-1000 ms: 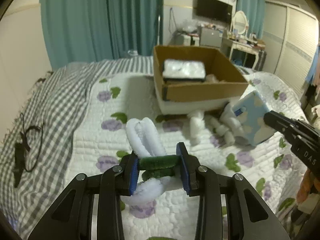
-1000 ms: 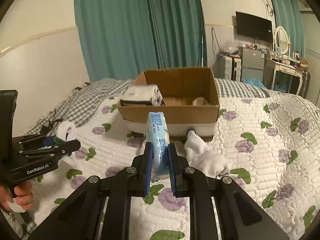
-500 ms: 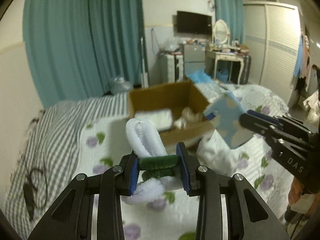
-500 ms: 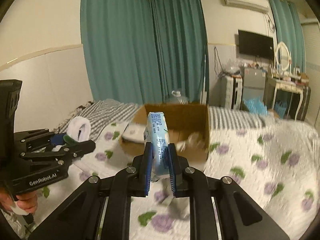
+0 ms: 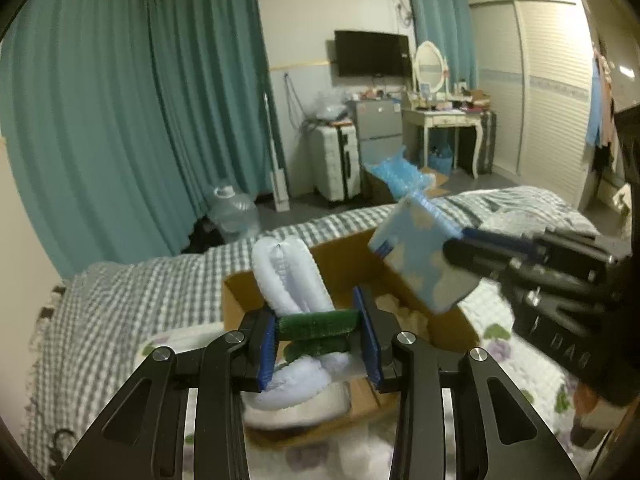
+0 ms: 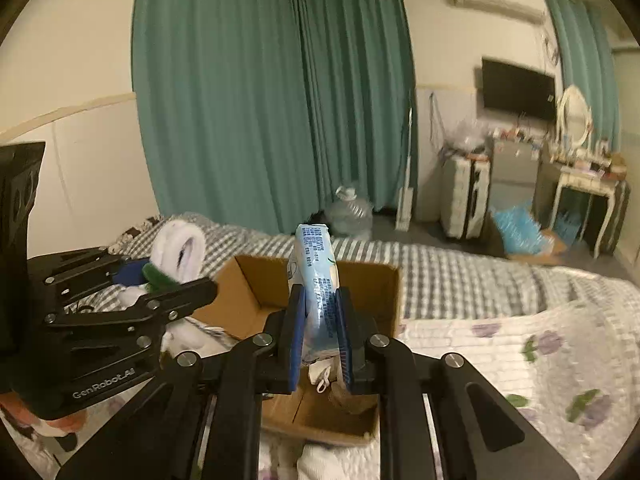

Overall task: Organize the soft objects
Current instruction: 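Lift both items over the box and release them inside, then grasp the white glove with the right gripper while the left gripper grasps a white tissue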

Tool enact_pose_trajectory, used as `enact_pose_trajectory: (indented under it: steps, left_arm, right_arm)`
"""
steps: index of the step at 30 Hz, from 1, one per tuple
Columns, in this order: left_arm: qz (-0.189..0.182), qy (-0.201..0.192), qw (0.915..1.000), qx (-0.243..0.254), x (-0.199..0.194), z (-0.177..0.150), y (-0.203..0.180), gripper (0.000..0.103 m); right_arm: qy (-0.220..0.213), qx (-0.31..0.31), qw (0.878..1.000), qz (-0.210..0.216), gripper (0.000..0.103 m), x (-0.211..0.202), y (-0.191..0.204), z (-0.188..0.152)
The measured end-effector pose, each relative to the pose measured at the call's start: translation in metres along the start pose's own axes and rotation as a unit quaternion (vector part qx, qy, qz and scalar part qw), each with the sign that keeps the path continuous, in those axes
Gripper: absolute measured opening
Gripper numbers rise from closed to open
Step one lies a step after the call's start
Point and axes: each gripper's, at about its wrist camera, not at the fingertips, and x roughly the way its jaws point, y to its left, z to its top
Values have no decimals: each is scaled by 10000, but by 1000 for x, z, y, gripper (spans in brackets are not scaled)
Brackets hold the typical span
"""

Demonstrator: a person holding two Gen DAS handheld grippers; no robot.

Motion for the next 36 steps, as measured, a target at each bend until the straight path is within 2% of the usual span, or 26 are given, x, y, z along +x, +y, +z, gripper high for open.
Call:
enact_pose_trajectory:
  steps: [5,6,7,8,9,10,11,14,18,22,25,27,30,33,36]
  left_arm:
    - [217,199,9994,173,49,0,1,38]
    - [256,221,9992,224,58,-1,1,38]
    - [258,236,9991,248,61,0,-1,38]
    - [266,252,9990,271,64,-1,-1,41]
    - [325,264,9988,271,66,-2,-1,46]
    - [390,273,9986,248,66,-2,0,57]
    - [458,281,9984,199,66,-1,1,66]
    - [530,305,9981,52,59,-1,2,70]
    - [719,240,9971,83,29,3,-5,70]
    - [586,-242,9980,-37,-40,14,-9,70]
    - [604,-645,9961,-59,-90,21,-13,87]
    - [655,-1009,9927,-89,-131,23,-12,88]
    - [763,-1261,9889,-194,-174,23,-9,93]
    - [831,-1297,9876,-306,-205,20,-6,94]
    - [1013,-1175,9873,-356,-228,12,-6,94]
  right_arm:
    - [244,191,9994,154,15,41,-23,-8]
    - [268,221,9993,161,19,45,-26,-10]
    - [277,241,9993,91,24,48,-30,-12]
    - [260,254,9993,15,42,49,-31,-14]
    - [223,285,9993,-56,64,47,-35,-16]
    - [173,340,9992,-117,72,43,-38,-17]
    - [128,391,9990,-153,75,39,-41,-17]
    - [31,501,9983,-293,75,20,-49,-15]
    - [-118,499,9975,-487,90,-21,-44,-8]
    - [-272,151,9968,-742,92,-74,-19,4]
    - [-490,-145,9945,-916,95,-117,3,18]
    - [-633,-308,9930,-950,97,-145,17,26]
    - [-809,-466,9906,-1003,101,-179,36,34]
    - [-807,-537,9903,-997,102,-199,48,33]
    - [-643,-605,9914,-966,102,-207,55,24]
